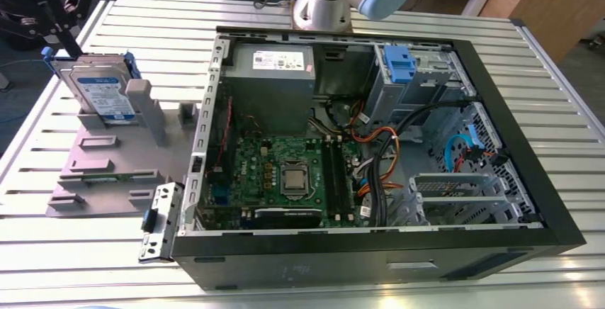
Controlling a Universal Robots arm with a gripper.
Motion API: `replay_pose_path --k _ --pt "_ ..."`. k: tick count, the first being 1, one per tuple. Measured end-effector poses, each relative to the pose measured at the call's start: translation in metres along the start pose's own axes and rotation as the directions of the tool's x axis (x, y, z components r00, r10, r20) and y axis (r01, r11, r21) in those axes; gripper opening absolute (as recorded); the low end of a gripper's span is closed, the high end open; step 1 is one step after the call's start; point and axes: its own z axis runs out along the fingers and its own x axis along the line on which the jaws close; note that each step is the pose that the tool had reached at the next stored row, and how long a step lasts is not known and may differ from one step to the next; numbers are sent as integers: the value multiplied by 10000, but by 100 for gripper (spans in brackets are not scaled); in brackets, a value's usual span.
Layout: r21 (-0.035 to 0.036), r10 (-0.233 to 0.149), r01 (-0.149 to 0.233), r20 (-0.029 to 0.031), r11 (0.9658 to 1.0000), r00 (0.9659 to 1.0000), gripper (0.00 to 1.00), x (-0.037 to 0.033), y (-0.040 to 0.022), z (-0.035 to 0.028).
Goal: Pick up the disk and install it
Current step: 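Pick up the disk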
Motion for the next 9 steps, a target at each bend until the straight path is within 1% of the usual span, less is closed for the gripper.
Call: replay_pose_path --k 9 --pt "-2 -91 91 -1 10000 10000 11 0 0 0"
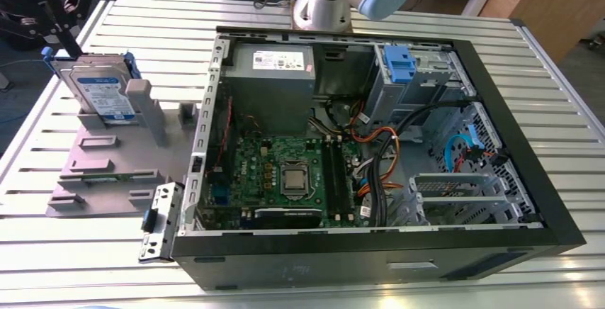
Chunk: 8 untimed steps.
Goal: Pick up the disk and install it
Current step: 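Pick up the disk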
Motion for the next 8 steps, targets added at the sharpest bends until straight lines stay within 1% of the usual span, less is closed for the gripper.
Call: replay_pose_path --k 8 --pt "-2 -74 74 -1 10000 10000 11 0 0 0"
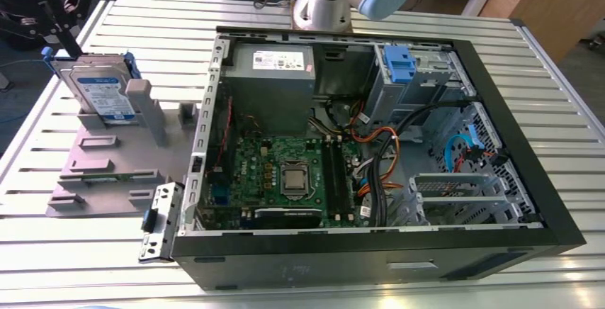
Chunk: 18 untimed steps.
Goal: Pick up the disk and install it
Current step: 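Pick up the disk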
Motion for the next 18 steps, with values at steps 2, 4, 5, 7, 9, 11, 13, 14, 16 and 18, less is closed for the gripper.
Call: replay_pose_path --k 2,4,5,7,9,11,13,14,16,18 --pt "0 -15 15 0 10000 10000 11 0 0 0" --pt "-1 -29 29 -1 10000 10000 11 0 0 0" --pt "-1 -35 35 0 10000 10000 11 0 0 0" --pt "-1 -48 48 -1 10000 10000 11 0 0 0" --pt "-1 -61 61 -1 10000 10000 11 0 0 0" --pt "-2 -74 74 -1 10000 10000 11 0 0 0" --pt "-2 -86 86 -1 10000 10000 11 0 0 0" --pt "-2 -91 91 -1 10000 10000 11 0 0 0" --pt "-3 -102 102 0 9999 9999 11 0 0 0" --pt "-4 -141 141 -1 9999 9999 11 0 0 0"
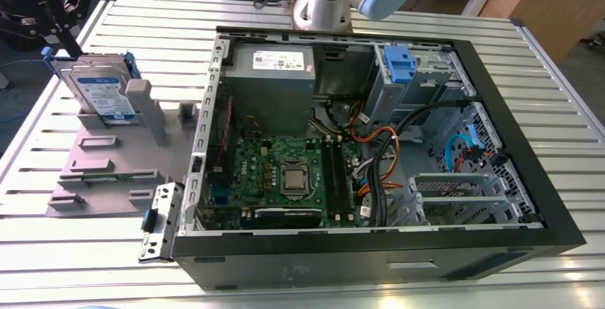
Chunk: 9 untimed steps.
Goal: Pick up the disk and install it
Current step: 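Pick up the disk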
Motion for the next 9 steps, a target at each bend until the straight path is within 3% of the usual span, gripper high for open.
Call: replay_pose_path --k 9 --pt "-1 -44 44 -1 10000 10000 11 0 0 0"
